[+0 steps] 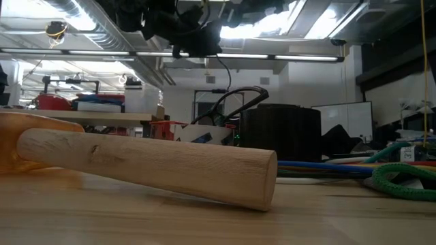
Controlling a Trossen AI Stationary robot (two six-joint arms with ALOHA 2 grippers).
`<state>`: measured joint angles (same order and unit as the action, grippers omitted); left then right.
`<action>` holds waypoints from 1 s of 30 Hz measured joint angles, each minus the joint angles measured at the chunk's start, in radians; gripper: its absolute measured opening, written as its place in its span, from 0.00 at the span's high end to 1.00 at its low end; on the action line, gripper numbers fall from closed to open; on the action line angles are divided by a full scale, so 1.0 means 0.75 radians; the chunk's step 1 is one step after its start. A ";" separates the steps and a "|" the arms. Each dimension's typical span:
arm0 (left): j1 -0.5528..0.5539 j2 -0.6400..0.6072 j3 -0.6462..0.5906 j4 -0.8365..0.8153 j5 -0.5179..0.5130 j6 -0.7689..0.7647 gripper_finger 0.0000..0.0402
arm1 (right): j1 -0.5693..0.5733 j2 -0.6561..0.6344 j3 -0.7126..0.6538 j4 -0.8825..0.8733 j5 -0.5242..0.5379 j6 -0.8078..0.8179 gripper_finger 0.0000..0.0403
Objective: Coil cords
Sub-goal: Coil the green cable wire on the black spool
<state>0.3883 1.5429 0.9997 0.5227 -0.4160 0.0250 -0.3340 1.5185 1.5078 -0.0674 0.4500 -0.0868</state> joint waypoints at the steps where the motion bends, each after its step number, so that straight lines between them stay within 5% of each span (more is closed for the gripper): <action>1: 0.001 0.000 0.000 -0.004 0.000 -0.007 0.76 | 0.000 0.000 0.000 0.005 -0.016 0.000 1.00; 8: 0.007 0.000 0.000 -0.013 -0.032 -0.058 0.78 | 0.000 0.000 0.000 0.064 -0.128 0.000 1.00; 21: 0.005 0.000 0.000 -0.036 -0.038 0.024 0.99 | 0.000 0.000 0.000 0.067 -0.102 -0.023 1.00; 25: 0.005 0.000 0.000 -0.047 0.060 0.118 0.95 | -0.001 0.000 0.000 0.067 -0.099 -0.047 1.00; 30: 0.005 0.000 0.000 -0.048 0.093 0.102 0.78 | -0.001 -0.019 0.000 0.025 0.006 -0.073 1.00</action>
<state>0.3923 1.5429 0.9997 0.4870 -0.3464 0.1013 -0.3344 1.5046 1.5078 -0.0484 0.4545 -0.1413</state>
